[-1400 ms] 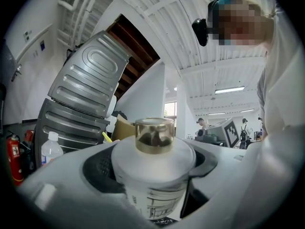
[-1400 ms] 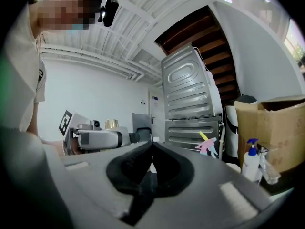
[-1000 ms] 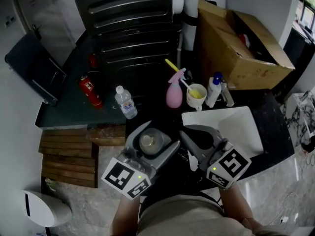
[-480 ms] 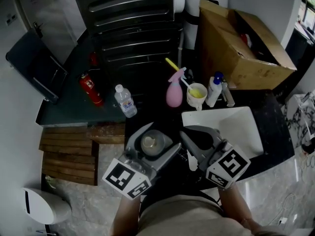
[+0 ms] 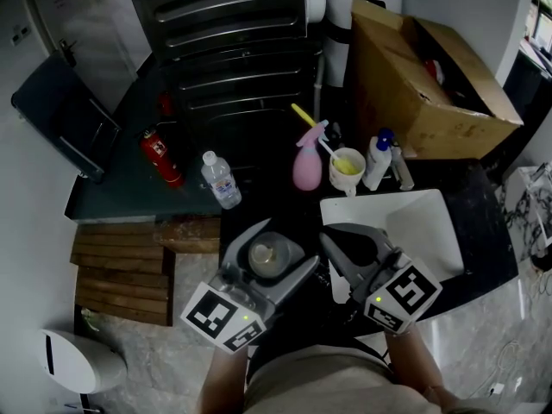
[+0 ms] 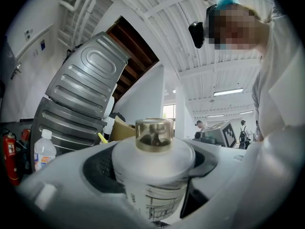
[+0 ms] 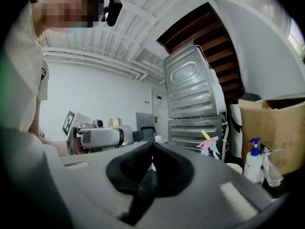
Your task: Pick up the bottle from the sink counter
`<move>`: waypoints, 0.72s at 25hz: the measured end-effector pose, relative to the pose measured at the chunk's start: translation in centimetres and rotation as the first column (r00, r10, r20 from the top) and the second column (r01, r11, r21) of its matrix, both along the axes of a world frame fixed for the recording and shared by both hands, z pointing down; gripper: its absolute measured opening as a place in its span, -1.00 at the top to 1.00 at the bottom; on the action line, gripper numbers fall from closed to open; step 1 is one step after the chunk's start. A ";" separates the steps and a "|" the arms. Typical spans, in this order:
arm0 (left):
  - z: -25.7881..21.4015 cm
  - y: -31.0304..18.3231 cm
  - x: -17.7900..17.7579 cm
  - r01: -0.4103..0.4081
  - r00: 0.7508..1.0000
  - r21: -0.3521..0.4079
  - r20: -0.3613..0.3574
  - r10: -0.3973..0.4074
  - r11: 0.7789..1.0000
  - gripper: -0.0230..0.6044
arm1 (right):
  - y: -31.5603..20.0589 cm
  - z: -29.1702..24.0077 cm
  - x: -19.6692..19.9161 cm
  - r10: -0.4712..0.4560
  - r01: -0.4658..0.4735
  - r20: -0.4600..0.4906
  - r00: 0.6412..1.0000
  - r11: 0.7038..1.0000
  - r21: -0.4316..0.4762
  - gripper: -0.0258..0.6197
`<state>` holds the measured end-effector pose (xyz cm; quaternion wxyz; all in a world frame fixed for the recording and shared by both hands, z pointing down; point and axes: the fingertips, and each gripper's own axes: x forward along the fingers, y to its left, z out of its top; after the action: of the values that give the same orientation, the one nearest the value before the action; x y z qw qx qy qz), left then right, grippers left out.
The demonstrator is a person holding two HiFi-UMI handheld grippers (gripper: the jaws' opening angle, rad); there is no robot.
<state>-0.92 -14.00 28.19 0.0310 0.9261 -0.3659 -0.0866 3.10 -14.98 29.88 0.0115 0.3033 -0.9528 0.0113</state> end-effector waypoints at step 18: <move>0.0 -0.1 -0.2 0.011 1.000 -0.006 -0.014 -0.011 1.000 -0.20 | 0.1 -0.1 -0.2 -0.016 0.017 -0.046 0.999 1.000 0.016 0.91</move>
<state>-1.16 -14.10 28.17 0.0358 0.9233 -0.3711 -0.0921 2.88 -14.84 29.75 0.0313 0.2958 -0.9547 -0.0035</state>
